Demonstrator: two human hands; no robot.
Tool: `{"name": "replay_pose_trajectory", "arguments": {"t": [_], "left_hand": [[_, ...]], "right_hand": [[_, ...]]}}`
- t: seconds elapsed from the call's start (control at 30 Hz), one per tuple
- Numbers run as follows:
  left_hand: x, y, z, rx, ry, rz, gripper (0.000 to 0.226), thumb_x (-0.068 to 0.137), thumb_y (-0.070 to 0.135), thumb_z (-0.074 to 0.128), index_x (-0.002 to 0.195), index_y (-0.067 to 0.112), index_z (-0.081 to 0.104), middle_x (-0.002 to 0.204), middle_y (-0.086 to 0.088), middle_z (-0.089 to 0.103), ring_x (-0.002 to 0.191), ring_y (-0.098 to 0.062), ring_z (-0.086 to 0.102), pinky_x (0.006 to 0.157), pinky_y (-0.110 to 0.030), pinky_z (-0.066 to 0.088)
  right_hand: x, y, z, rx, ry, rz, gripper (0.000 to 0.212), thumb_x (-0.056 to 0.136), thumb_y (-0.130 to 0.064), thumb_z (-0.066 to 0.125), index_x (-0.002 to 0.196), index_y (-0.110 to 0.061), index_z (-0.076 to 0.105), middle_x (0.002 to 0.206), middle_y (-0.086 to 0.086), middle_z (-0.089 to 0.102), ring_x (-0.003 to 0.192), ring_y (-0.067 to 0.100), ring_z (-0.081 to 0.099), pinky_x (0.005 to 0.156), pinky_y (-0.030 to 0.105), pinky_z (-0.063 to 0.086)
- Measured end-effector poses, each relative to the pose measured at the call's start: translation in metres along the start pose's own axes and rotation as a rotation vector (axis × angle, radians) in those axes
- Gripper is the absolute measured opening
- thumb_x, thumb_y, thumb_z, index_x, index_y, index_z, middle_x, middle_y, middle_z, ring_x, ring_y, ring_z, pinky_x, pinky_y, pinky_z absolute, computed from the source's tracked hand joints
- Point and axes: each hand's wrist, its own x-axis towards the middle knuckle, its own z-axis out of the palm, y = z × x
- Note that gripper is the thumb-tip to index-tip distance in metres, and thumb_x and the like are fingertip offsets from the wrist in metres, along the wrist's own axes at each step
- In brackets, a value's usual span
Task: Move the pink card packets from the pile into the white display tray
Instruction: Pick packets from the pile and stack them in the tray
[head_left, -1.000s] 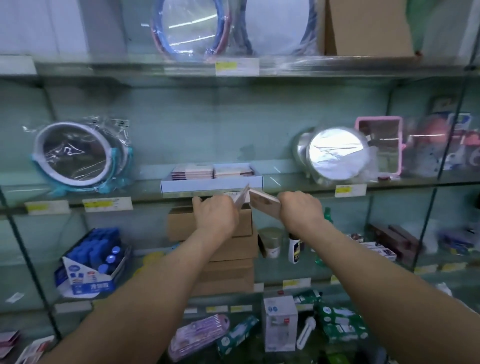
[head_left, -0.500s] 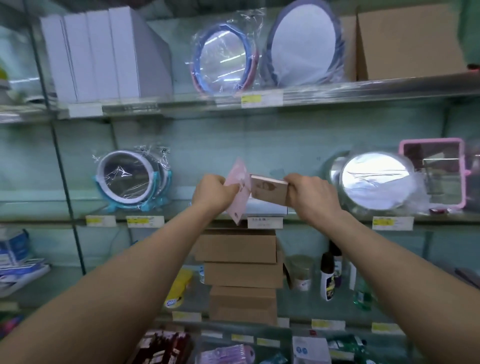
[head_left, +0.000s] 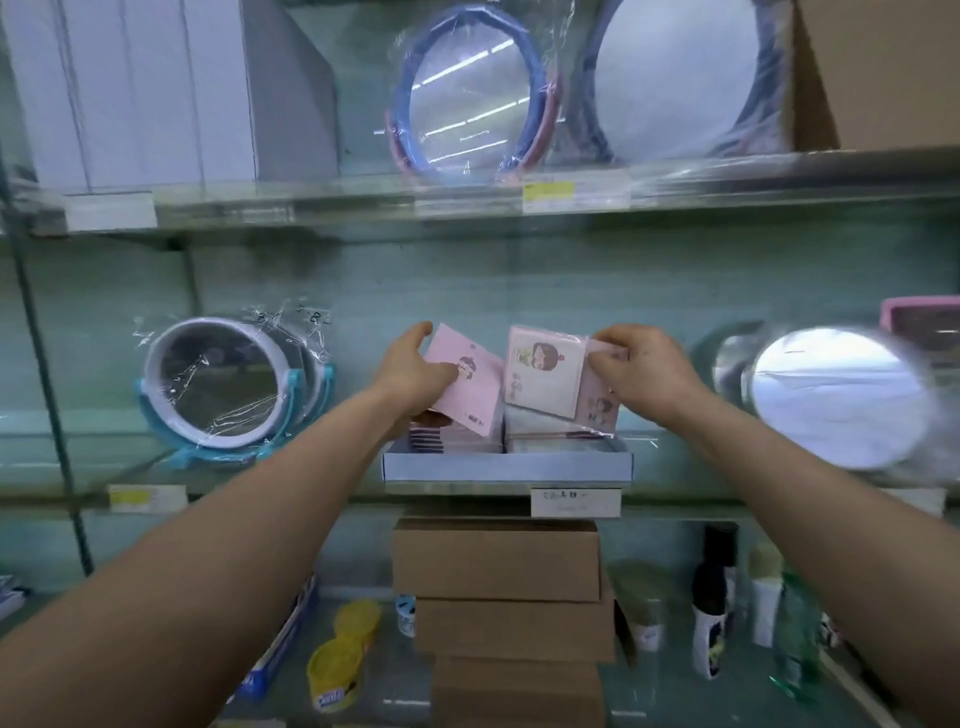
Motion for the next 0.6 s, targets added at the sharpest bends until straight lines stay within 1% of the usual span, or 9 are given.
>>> {"name": "replay_pose_trajectory", "arguments": {"t": [0.1,0.17,0.23,0.27,0.33,0.37,0.47,0.53,0.6], "left_hand": [[0.022,-0.008,-0.006,0.019,-0.045,0.011,0.062,0.092,0.000,0.048,0.144,0.031,0.035,0.121,-0.008,0.053,0.068,-0.022,0.063,0.049,-0.037,0.058],[0.035,-0.015,-0.009,0.043,-0.086,0.000,0.055,0.093,-0.002,0.044,0.139,0.029,0.044,0.118,-0.007,0.054,0.070,-0.021,0.062,0.050,-0.035,0.058],[0.048,-0.023,-0.012,0.049,-0.132,-0.019,0.043,0.093,-0.003,0.044,0.123,0.022,0.061,0.115,-0.006,0.058,0.078,-0.022,0.062,0.057,-0.033,0.059],[0.054,-0.027,-0.013,0.048,-0.146,-0.020,0.036,0.092,-0.004,0.045,0.109,0.019,0.068,0.114,-0.005,0.061,0.081,-0.020,0.060,0.063,-0.032,0.058],[0.065,-0.035,-0.015,0.024,-0.161,-0.029,0.032,0.091,-0.003,0.048,0.086,0.017,0.073,0.111,0.000,0.067,0.076,-0.016,0.057,0.069,-0.028,0.052],[0.070,-0.038,-0.015,0.008,-0.165,-0.043,0.032,0.091,-0.002,0.050,0.081,0.018,0.073,0.108,0.001,0.069,0.073,-0.015,0.057,0.069,-0.027,0.050],[0.081,-0.042,-0.017,-0.008,-0.158,-0.081,0.028,0.089,0.001,0.053,0.079,0.018,0.073,0.104,0.000,0.070,0.069,-0.015,0.059,0.063,-0.026,0.052],[0.084,-0.040,-0.018,-0.027,-0.119,-0.118,0.016,0.087,0.004,0.059,0.088,0.013,0.073,0.096,-0.005,0.071,0.066,-0.016,0.062,0.049,-0.022,0.053],[0.087,-0.037,-0.020,-0.048,-0.082,-0.163,0.016,0.083,0.008,0.067,0.099,0.006,0.068,0.085,-0.010,0.069,0.063,-0.019,0.064,0.045,-0.026,0.055]], "right_hand": [[0.020,-0.002,0.016,0.028,0.025,0.028,0.020,0.088,-0.013,0.046,0.088,-0.021,0.064,0.086,0.007,0.066,0.086,0.029,0.062,0.076,0.040,0.055],[0.032,-0.003,0.027,0.103,0.007,0.060,0.018,0.087,-0.011,0.047,0.086,-0.017,0.063,0.083,0.009,0.065,0.082,0.031,0.063,0.076,0.044,0.056],[0.041,-0.003,0.039,0.237,-0.022,0.112,0.016,0.088,-0.009,0.048,0.085,-0.015,0.063,0.081,0.011,0.063,0.071,0.029,0.062,0.069,0.044,0.058],[0.044,-0.002,0.045,0.295,-0.039,0.141,0.015,0.089,-0.007,0.048,0.088,-0.012,0.062,0.081,0.012,0.062,0.065,0.026,0.061,0.061,0.039,0.059],[0.048,-0.001,0.056,0.338,-0.072,0.186,0.014,0.091,-0.005,0.048,0.095,-0.008,0.061,0.079,0.012,0.060,0.058,0.022,0.060,0.045,0.026,0.054],[0.050,0.001,0.061,0.338,-0.083,0.199,0.014,0.092,-0.005,0.048,0.096,-0.008,0.061,0.077,0.011,0.060,0.057,0.020,0.059,0.040,0.022,0.051],[0.056,0.006,0.070,0.363,-0.089,0.209,0.014,0.093,-0.005,0.047,0.097,-0.007,0.060,0.073,0.009,0.059,0.055,0.018,0.056,0.036,0.017,0.046],[0.061,0.008,0.072,0.407,-0.082,0.200,0.013,0.094,-0.004,0.046,0.097,-0.008,0.058,0.071,0.008,0.058,0.055,0.018,0.055,0.036,0.015,0.044],[0.066,0.009,0.071,0.440,-0.070,0.180,0.013,0.094,-0.004,0.047,0.099,-0.010,0.058,0.071,0.005,0.057,0.054,0.017,0.053,0.037,0.016,0.046]]}}
